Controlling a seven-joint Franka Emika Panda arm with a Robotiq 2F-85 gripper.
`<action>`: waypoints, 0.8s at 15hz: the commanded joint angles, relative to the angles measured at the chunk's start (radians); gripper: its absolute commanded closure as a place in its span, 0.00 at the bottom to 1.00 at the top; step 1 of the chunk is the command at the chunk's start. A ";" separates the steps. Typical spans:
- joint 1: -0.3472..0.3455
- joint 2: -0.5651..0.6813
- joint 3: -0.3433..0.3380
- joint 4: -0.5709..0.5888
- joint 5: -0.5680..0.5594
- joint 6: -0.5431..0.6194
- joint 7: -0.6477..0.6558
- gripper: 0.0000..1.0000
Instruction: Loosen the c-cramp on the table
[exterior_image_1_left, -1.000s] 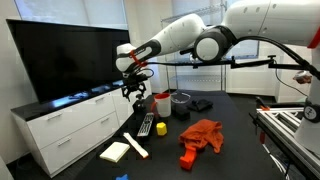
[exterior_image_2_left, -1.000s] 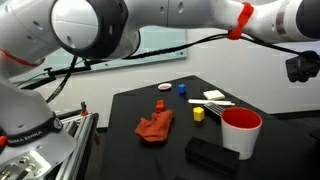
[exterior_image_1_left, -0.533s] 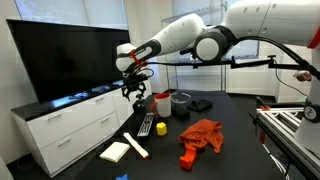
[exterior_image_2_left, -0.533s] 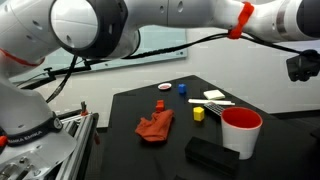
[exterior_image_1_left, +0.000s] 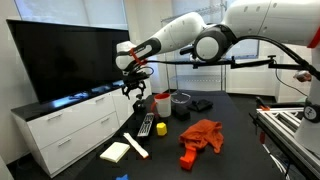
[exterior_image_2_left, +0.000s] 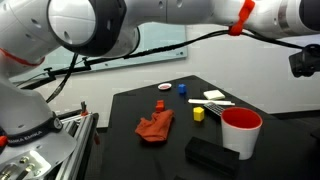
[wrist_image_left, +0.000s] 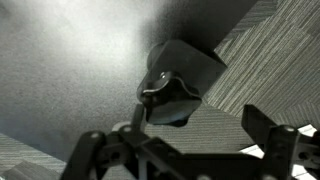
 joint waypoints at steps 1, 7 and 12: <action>0.005 -0.015 -0.009 -0.001 -0.011 -0.015 -0.005 0.00; 0.004 -0.018 -0.011 -0.004 -0.011 -0.044 -0.003 0.00; 0.003 -0.017 -0.019 -0.001 -0.008 -0.038 0.008 0.51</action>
